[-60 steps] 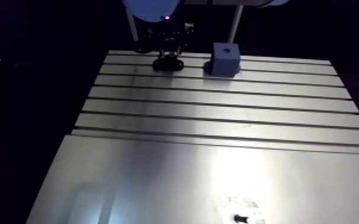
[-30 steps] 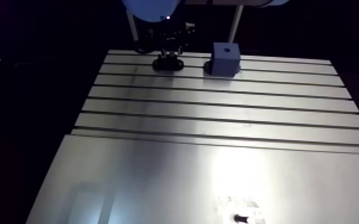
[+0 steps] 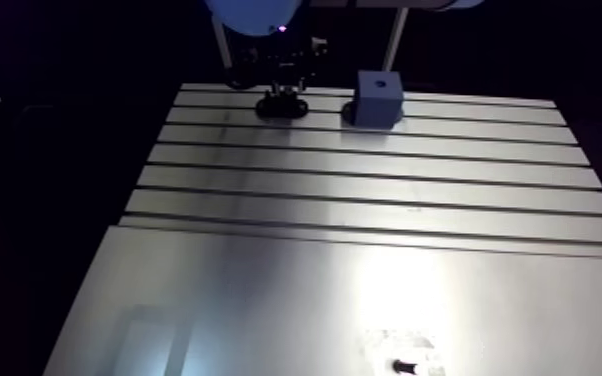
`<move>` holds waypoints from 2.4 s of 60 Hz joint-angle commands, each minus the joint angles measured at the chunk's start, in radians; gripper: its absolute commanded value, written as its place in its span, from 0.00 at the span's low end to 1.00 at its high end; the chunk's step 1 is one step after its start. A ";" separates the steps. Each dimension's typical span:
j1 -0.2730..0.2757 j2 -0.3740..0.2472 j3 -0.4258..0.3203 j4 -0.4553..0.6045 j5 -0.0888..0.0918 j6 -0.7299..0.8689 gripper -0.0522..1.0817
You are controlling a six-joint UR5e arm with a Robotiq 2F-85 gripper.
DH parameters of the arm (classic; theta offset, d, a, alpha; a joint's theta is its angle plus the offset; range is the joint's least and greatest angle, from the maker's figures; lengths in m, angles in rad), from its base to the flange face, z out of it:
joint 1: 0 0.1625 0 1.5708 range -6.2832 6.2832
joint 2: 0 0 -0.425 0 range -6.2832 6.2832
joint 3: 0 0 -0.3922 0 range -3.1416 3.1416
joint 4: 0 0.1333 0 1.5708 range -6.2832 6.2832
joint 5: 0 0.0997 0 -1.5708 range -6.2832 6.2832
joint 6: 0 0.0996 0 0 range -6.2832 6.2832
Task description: Pick up the M10 bolt and insert it into the hex recess until seated.
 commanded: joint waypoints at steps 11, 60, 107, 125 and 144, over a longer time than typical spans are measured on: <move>0.000 0.002 -0.004 0.000 0.004 0.008 0.54; 0.000 0.000 0.002 0.000 0.009 0.008 0.58; 0.001 -0.002 0.002 0.000 0.012 0.009 0.62; 0.002 -0.002 0.002 0.000 0.012 0.008 0.64; 0.002 0.000 0.002 0.000 0.010 0.009 0.65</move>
